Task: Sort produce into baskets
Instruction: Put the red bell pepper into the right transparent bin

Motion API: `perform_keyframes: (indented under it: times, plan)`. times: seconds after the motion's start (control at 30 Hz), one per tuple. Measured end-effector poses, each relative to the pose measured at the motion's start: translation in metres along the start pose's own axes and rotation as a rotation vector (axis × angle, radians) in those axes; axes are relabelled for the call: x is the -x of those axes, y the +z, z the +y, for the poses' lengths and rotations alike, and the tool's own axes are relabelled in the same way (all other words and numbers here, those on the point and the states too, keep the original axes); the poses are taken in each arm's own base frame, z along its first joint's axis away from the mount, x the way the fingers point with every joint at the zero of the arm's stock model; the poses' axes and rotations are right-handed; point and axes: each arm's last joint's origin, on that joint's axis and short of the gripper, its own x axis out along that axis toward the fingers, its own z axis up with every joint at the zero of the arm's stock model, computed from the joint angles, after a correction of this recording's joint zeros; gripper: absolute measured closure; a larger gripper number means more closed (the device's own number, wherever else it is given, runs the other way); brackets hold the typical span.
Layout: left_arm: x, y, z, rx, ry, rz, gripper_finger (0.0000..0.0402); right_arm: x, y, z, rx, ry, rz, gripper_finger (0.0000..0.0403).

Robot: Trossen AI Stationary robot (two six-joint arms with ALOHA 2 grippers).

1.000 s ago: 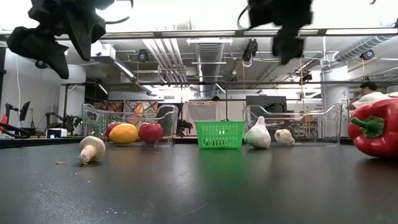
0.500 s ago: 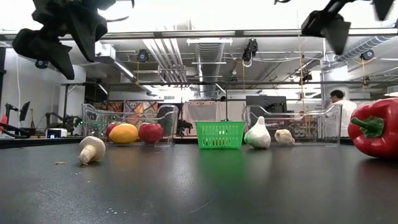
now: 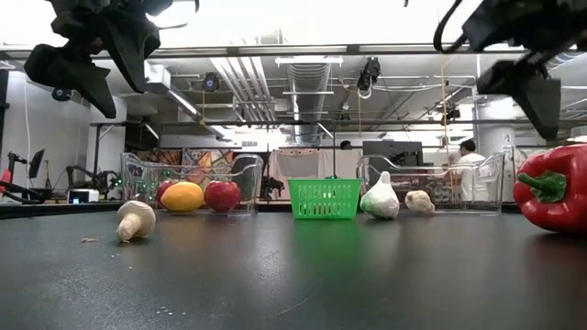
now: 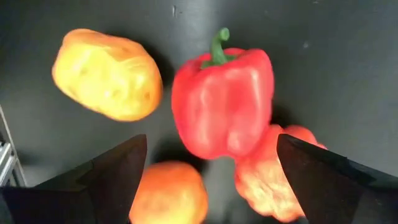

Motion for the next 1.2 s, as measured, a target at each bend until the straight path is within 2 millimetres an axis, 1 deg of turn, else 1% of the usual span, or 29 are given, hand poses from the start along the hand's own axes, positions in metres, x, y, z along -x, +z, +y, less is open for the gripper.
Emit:
perform_keyframes:
  times: [0.17,0.37,0.6,0.73,0.87,0.97,1.1,1.2]
  plan:
    - [0.0,0.0,0.0,0.0,0.0,0.0,0.0172,-0.017,-0.002,-0.004,-0.011,0.003,-0.011,0.0053]
    - [0.0,0.0,0.0,0.0,0.0,0.0,0.0172,-0.031,-0.004,-0.008,-0.011,-0.038,-0.037,0.0055]
    - [0.0,0.0,0.0,0.0,0.001,0.0,0.0172,-0.052,-0.005,-0.013,-0.005,-0.046,-0.041,0.0053]
    - [0.0,0.0,0.0,0.0,0.0,0.0,0.0172,-0.056,-0.004,-0.013,-0.007,-0.053,-0.029,0.0058]
    - [0.0,0.0,0.0,0.001,-0.002,0.0,0.0172,-0.053,-0.003,-0.013,-0.006,-0.05,-0.038,0.0076]
    - [0.0,0.0,-0.001,0.002,-0.008,-0.001,0.0172,-0.043,0.0,-0.011,-0.02,-0.042,-0.058,0.0091]
    - [0.0,0.0,-0.001,0.002,-0.013,-0.002,0.0172,-0.019,0.015,-0.009,-0.055,-0.019,-0.124,0.0093]
    - [0.0,0.0,-0.002,0.003,-0.017,-0.003,0.0172,0.006,0.032,-0.014,-0.103,0.003,-0.212,0.0091]
